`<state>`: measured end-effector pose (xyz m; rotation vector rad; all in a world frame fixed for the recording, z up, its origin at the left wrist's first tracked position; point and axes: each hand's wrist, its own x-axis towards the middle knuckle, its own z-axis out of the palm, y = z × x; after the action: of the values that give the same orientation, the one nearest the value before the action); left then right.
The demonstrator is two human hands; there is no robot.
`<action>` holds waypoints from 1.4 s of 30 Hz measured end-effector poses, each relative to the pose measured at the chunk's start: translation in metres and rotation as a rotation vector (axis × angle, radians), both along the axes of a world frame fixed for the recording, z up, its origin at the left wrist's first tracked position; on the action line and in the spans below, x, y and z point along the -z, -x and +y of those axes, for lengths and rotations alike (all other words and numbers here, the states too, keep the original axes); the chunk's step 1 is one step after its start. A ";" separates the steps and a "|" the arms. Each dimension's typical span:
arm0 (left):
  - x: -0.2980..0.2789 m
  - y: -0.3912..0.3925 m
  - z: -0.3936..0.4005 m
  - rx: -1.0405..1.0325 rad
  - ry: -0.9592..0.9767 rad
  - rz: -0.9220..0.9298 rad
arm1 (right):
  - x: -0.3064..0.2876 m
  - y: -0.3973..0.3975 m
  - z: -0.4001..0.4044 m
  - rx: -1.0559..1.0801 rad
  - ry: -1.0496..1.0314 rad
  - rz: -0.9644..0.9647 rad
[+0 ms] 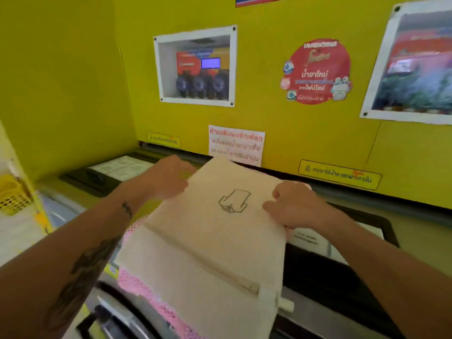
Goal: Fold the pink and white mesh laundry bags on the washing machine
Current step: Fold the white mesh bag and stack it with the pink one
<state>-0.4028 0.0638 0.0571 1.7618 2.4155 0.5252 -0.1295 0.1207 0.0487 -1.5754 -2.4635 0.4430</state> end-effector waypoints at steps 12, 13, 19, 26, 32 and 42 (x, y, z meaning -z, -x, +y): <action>0.073 0.007 -0.032 0.174 -0.026 0.150 | 0.035 0.027 -0.034 -0.321 -0.087 -0.323; 0.073 0.009 -0.035 0.179 -0.068 0.221 | 0.037 0.028 -0.033 -0.318 -0.099 -0.327; 0.051 -0.015 -0.084 0.254 -0.227 0.092 | 0.030 0.020 -0.063 -0.452 -0.156 -0.149; 0.069 -0.039 -0.151 0.256 0.455 0.243 | 0.020 0.016 -0.133 -0.662 -0.031 -0.385; 0.140 -0.032 -0.140 0.188 0.090 0.540 | 0.091 0.039 -0.148 -0.476 -0.466 -0.464; 0.163 -0.034 -0.137 0.170 -0.145 0.405 | 0.085 0.042 -0.121 -0.618 -0.651 -0.351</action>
<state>-0.3689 -0.0736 -0.1062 2.3065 2.4892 0.3590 -0.1716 -0.0001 -0.0358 -0.6635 -2.8846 -0.5736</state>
